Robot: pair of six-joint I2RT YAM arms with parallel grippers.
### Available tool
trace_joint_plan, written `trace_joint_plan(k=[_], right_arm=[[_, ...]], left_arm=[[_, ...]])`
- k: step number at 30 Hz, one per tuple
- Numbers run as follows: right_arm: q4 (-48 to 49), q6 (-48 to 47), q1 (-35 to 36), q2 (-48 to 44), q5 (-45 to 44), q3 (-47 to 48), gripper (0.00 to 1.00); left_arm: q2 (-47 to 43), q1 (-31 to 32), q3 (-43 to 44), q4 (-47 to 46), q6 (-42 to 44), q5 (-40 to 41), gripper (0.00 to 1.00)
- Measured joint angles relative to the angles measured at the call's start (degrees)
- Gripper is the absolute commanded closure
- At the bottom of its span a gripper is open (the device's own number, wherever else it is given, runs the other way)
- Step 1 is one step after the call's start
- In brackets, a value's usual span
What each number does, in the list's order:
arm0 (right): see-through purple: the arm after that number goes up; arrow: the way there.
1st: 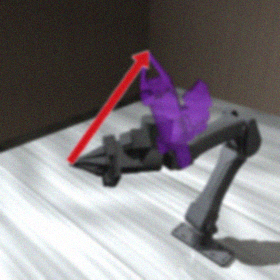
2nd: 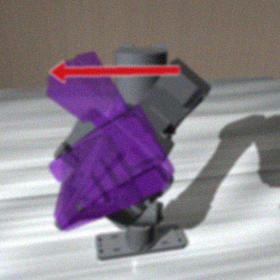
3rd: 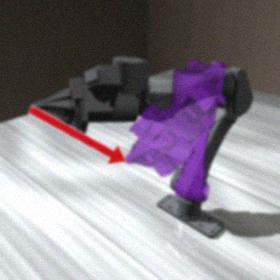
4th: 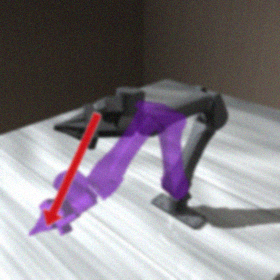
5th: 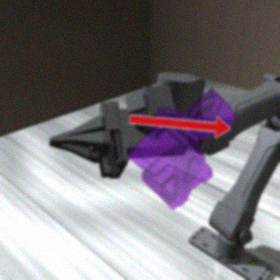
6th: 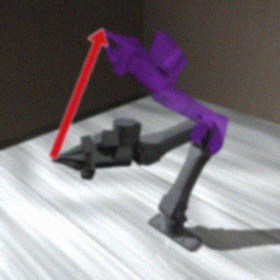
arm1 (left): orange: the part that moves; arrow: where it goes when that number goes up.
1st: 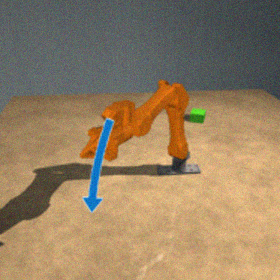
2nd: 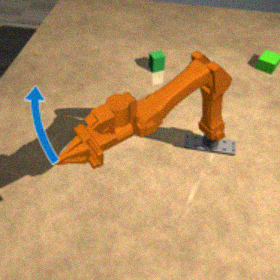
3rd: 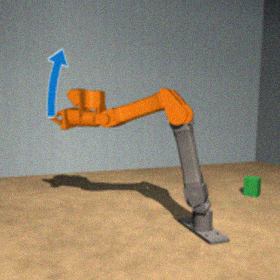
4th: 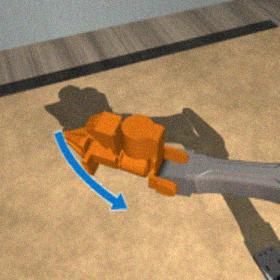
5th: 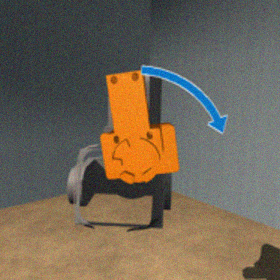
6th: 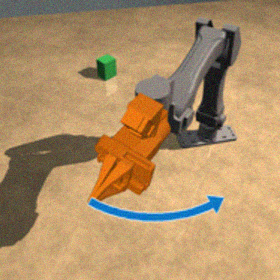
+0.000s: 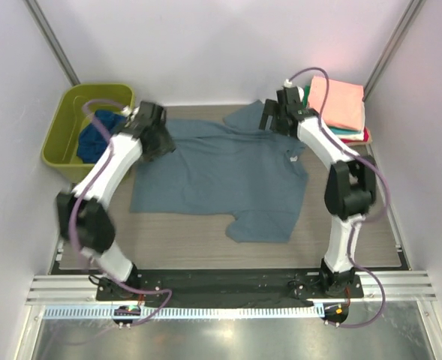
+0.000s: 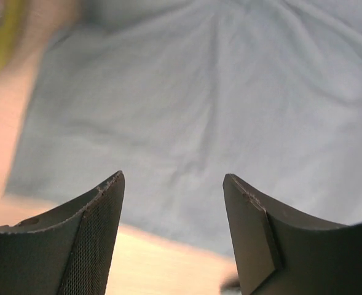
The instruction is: Fold and stack the t-shirts
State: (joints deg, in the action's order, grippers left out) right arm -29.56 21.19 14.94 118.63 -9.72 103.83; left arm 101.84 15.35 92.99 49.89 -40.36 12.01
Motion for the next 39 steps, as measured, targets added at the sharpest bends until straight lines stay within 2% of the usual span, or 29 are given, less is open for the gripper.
trace_joint_plan(k=[3, 6, 11, 15, 21, 31, 33, 36, 39], right_arm=[[2.6, 5.3, 0.7, -16.3, -1.1, -17.4, 0.00], [6.6, 11.4, 1.0, -33.0, -0.9, -35.7, 0.02], [11.4, 19.9, 1.9, -52.5, 1.6, -63.3, 0.05], [9.4, 24.2, 2.6, -60.4, 3.1, -76.0, 0.05], [7.6, 26.9, 2.6, -68.6, 3.3, -78.6, 0.04], [6.8, 28.8, 2.6, -68.3, 5.0, -80.6, 0.05], [6.8, 29.1, 2.7, -67.6, 5.2, -80.6, 0.06], [6.8, 30.1, 4.1, -66.3, 5.0, -80.6, 0.08], [7.2, 31.5, 7.5, -64.4, 4.3, -81.2, 0.11]], left_arm=[[-17.7, -0.7, -16.8, -4.6, -2.9, 2.2, 0.36], [-27.4, -2.6, -30.4, -7.6, -5.0, 3.4, 0.38], [-29.4, -8.3, -47.1, -13.2, -7.8, 1.9, 0.39], [-29.5, -11.9, -51.6, -16.0, -9.5, 2.3, 0.39], [-27.9, -14.5, -51.8, -22.3, -10.8, 3.2, 0.39], [-19.7, -16.3, -51.7, -27.3, -11.5, 3.2, 0.41], [-19.6, -16.4, -51.8, -27.8, -11.5, 3.3, 0.47], [-19.4, -16.4, -52.3, -29.2, -10.9, 3.2, 0.62], [-18.9, -16.5, -52.4, -30.5, -10.4, 3.1, 0.70]])
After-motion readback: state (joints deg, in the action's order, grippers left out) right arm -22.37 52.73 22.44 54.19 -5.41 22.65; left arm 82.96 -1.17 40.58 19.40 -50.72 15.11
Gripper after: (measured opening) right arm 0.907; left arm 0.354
